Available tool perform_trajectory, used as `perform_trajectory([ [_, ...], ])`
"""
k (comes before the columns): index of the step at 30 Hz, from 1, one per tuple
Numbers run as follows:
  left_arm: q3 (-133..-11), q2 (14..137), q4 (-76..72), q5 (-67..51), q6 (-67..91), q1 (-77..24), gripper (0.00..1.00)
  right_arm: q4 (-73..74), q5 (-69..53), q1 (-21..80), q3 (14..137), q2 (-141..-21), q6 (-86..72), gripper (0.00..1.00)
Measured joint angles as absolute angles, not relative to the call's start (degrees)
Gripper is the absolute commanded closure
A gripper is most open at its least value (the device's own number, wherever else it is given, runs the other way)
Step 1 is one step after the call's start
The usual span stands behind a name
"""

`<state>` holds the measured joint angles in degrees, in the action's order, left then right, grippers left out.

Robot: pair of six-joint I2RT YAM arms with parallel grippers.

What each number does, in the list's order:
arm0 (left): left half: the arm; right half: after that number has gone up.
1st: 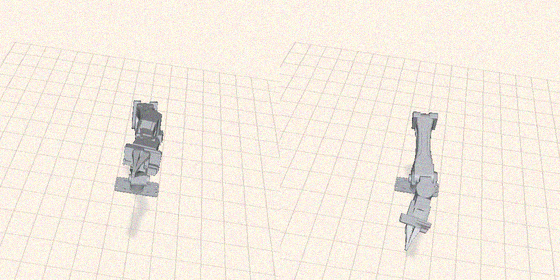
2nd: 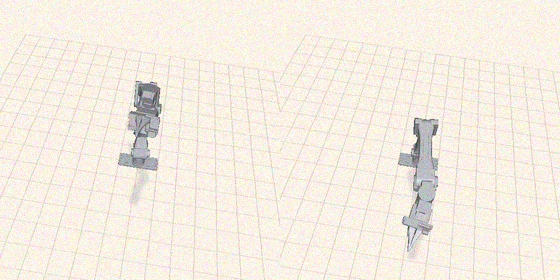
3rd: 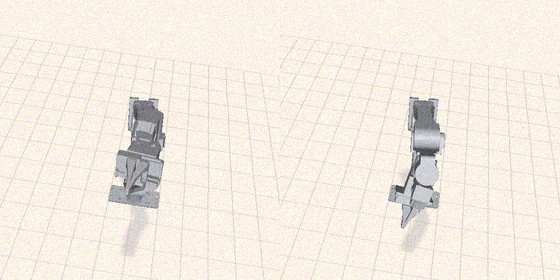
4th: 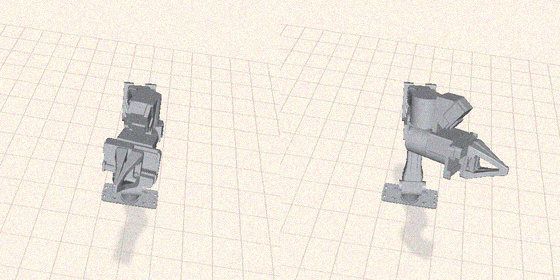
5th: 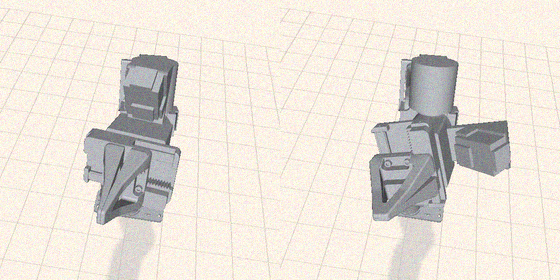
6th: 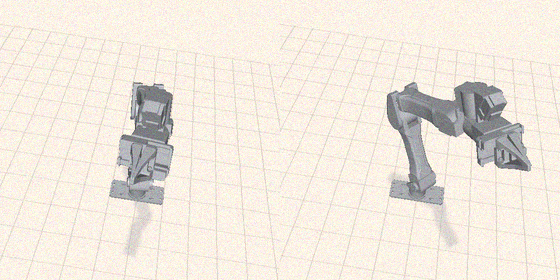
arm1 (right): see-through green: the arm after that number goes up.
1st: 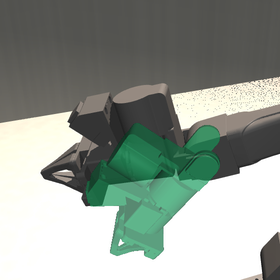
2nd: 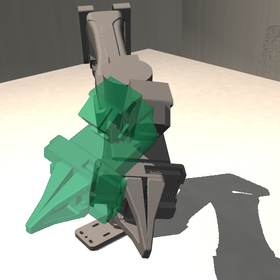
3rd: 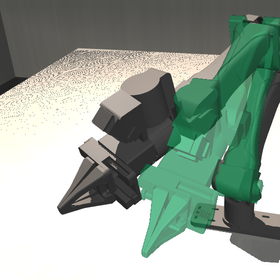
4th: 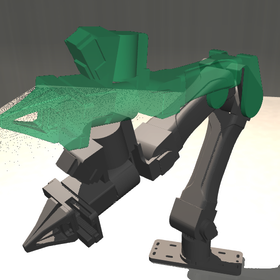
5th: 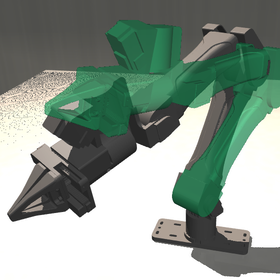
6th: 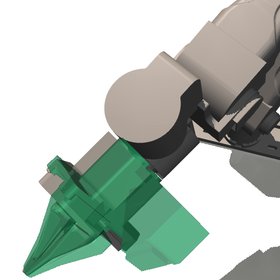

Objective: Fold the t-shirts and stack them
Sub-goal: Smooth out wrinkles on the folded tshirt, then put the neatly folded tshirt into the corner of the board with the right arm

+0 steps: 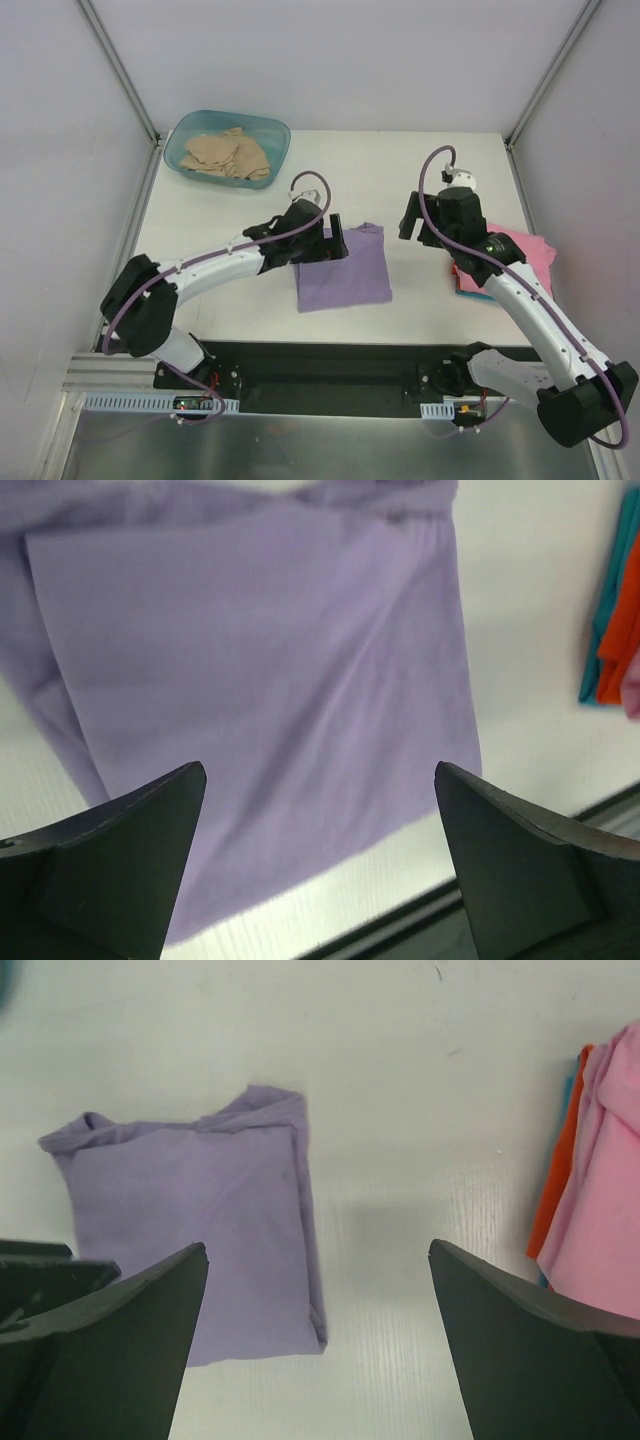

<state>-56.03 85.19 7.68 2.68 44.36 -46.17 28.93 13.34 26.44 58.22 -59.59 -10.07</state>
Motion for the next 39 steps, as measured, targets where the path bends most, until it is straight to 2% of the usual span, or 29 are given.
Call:
perform_trajectory([
  [4, -63.26, 94.41, 7.44, 2.70, 42.06, -42.59, 0.01, 29.04, 14.11, 26.39, 54.00, -59.20, -11.00, 0.03],
  [11, -67.72, 106.24, 10.17, 6.70, 40.40, -38.85, 0.01, 29.36, 13.69, 26.37, 51.70, -63.24, -11.84, 0.03],
  [19, -71.88, 109.49, 13.15, 11.09, 41.58, -38.63, 0.01, 30.87, 11.68, 26.44, 54.24, -75.75, -11.81, 0.03],
  [32, -71.53, 100.77, 18.61, 15.55, 39.07, -38.63, 0.01, 28.45, 0.80, 29.52, 60.45, -91.11, -11.79, 0.01],
  [35, -69.67, 95.07, 18.74, 15.59, 38.06, -38.63, 0.01, 28.62, 0.16, 30.44, 61.39, -93.95, -11.79, 0.07],
  [39, -64.29, 84.75, 18.57, 17.08, 37.65, -38.63, 0.01, 28.71, -0.12, 31.14, 62.11, -97.08, -12.03, 0.19],
])
